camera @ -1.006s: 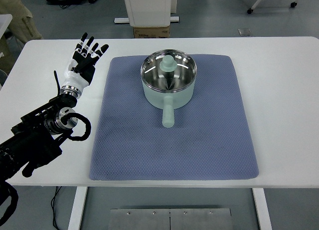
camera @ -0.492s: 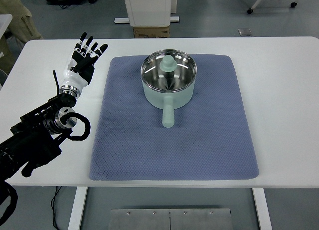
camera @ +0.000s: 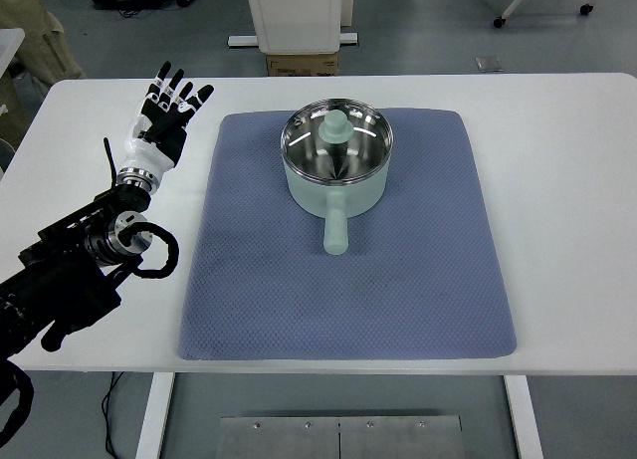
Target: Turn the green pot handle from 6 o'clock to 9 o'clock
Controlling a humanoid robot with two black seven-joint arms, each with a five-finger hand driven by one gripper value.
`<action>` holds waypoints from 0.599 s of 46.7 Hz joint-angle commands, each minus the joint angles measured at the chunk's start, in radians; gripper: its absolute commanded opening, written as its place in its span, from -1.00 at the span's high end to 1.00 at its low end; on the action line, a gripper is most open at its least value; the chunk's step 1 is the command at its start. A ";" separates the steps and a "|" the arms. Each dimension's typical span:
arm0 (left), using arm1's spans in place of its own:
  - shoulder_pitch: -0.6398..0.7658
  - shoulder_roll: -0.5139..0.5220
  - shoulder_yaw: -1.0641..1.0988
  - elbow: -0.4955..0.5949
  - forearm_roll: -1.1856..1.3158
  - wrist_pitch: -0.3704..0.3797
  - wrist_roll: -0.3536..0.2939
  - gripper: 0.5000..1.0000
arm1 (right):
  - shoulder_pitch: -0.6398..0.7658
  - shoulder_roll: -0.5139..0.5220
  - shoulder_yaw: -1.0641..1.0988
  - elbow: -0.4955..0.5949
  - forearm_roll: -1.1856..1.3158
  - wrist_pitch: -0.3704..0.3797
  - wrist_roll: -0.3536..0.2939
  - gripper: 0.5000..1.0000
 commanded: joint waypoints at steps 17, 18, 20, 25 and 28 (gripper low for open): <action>-0.080 0.129 0.084 -0.081 0.100 -0.002 0.000 -1.00 | 0.000 0.000 0.000 0.000 0.000 0.000 0.000 -1.00; -0.087 0.146 0.101 -0.095 0.112 -0.002 0.000 -1.00 | 0.000 0.000 0.000 0.000 0.000 0.000 0.000 -1.00; -0.104 0.180 0.132 -0.120 0.133 -0.002 0.000 -1.00 | 0.000 0.000 0.000 -0.001 0.000 0.000 0.000 -1.00; -0.135 0.229 0.181 -0.166 0.161 -0.002 0.000 -1.00 | 0.000 0.000 0.000 -0.001 0.000 0.000 0.000 -1.00; -0.149 0.246 0.190 -0.181 0.167 -0.002 0.000 -1.00 | 0.000 0.000 0.000 0.000 0.000 0.000 0.000 -1.00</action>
